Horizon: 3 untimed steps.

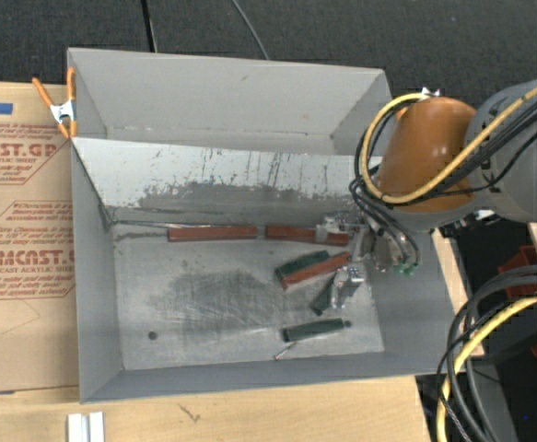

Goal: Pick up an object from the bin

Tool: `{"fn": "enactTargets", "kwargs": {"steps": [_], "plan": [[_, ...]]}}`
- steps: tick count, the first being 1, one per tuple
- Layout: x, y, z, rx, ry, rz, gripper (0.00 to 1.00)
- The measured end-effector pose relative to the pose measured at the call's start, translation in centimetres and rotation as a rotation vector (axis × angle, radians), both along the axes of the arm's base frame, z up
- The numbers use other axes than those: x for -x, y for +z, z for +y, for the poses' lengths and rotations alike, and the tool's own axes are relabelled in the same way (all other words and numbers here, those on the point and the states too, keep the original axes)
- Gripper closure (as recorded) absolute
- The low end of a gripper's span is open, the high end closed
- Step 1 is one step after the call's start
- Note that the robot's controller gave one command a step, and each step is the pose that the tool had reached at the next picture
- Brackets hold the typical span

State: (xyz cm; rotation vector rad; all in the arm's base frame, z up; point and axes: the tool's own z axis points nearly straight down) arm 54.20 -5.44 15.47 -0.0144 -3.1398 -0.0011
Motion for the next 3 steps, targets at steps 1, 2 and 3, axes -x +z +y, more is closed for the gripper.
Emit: {"fn": "enactTargets", "kwargs": {"steps": [1, 2, 3], "plan": [[-0.1, 0.1, 0.0, 0.000, 0.001, -0.002, 0.00], [-0.2, -8.2, 0.3, -0.001, -0.017, 0.004, 1.00], [-0.2, -8.2, 0.3, -0.001, -0.017, 0.004, 1.00]]}}
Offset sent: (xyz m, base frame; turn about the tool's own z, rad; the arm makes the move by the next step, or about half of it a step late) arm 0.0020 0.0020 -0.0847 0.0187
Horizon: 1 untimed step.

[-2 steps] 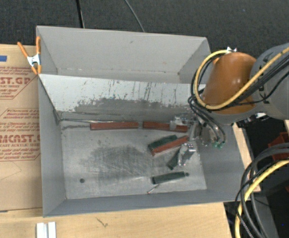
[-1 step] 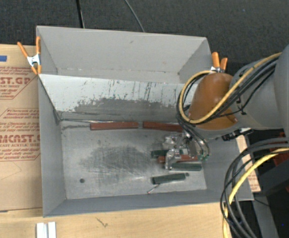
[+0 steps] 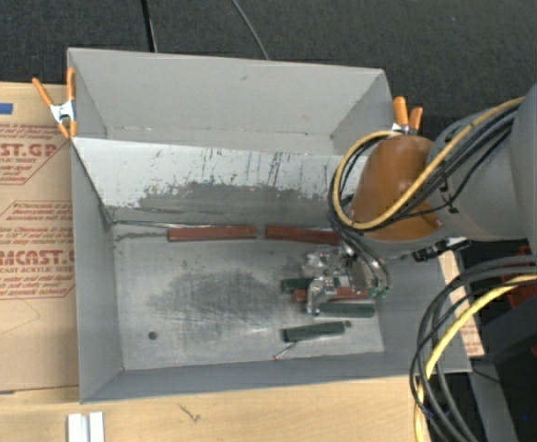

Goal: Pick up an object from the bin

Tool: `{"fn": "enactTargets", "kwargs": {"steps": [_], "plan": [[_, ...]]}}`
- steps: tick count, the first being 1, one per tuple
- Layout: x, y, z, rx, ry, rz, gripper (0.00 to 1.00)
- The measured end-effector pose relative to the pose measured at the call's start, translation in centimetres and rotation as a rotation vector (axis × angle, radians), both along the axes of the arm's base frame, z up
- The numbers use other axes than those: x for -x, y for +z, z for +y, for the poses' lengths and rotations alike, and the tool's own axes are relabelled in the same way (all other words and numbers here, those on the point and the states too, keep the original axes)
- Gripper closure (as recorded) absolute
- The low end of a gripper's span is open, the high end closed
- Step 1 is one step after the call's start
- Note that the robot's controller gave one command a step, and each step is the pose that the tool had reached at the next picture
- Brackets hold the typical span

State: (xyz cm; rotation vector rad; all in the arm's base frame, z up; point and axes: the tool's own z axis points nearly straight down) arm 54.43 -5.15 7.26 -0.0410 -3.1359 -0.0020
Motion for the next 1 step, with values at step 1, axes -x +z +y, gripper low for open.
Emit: {"fn": "enactTargets", "kwargs": {"steps": [1], "plan": [[0.88, 13.96, 0.81, 0.001, 0.028, -0.007, 1.00]]}}
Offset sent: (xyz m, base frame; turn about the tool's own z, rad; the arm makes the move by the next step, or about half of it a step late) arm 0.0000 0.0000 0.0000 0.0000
